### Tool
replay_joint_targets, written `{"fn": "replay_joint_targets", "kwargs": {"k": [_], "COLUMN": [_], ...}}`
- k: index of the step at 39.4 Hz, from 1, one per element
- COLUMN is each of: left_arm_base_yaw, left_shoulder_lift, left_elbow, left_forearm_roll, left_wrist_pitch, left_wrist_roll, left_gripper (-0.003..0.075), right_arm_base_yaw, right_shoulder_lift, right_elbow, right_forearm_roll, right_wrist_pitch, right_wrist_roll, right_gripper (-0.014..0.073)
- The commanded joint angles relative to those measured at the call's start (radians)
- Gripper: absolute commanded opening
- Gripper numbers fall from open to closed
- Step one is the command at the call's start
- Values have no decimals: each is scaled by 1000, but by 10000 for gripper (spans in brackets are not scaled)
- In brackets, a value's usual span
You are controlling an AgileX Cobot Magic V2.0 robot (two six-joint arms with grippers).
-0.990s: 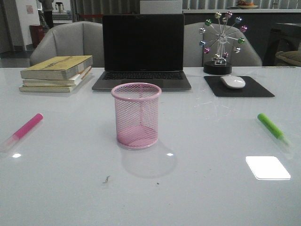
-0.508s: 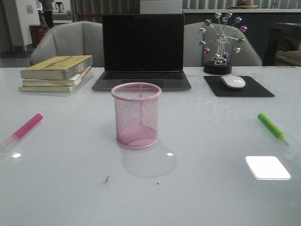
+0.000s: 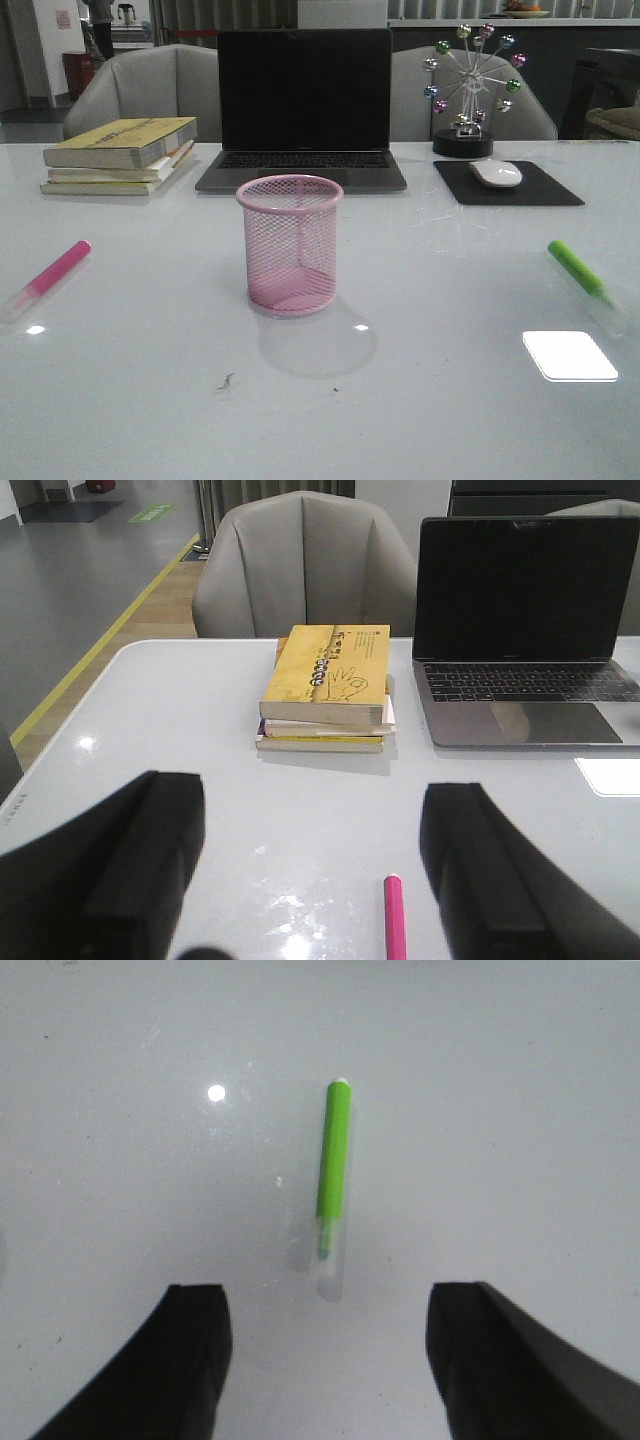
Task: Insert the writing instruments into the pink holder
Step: 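Lower the right gripper and grasp the green marker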
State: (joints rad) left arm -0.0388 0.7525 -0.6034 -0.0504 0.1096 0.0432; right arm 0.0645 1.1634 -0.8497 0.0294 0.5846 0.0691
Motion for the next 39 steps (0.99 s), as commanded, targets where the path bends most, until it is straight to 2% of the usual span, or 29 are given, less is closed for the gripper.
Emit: {"fn": "replay_joint_targets", "kwargs": {"k": [1, 9, 19, 39], "left_arm_base_yaw": [-1, -1, -1, -1], "left_shoulder_lift": [0, 0, 0, 0], "left_elbow": [-38, -38, -38, -38], "left_forearm_roll": [-9, -9, -9, -6], "left_wrist_pitch": [-90, -90, -73, -72], "left_wrist_roll": [-2, -2, -2, -2], "left_gripper": [519, 519, 519, 519], "right_arm_base_yaw": [2, 2, 2, 2], "right_shoulder_lift": [76, 308, 535, 770], "right_elbow": [-161, -376, -537, -575], "right_forearm_roll": [-29, -42, -42, -42], "right_wrist_pitch": [32, 145, 257, 216], "right_wrist_roll": [-20, -20, -20, -20], "right_gripper": [530, 530, 530, 529]}}
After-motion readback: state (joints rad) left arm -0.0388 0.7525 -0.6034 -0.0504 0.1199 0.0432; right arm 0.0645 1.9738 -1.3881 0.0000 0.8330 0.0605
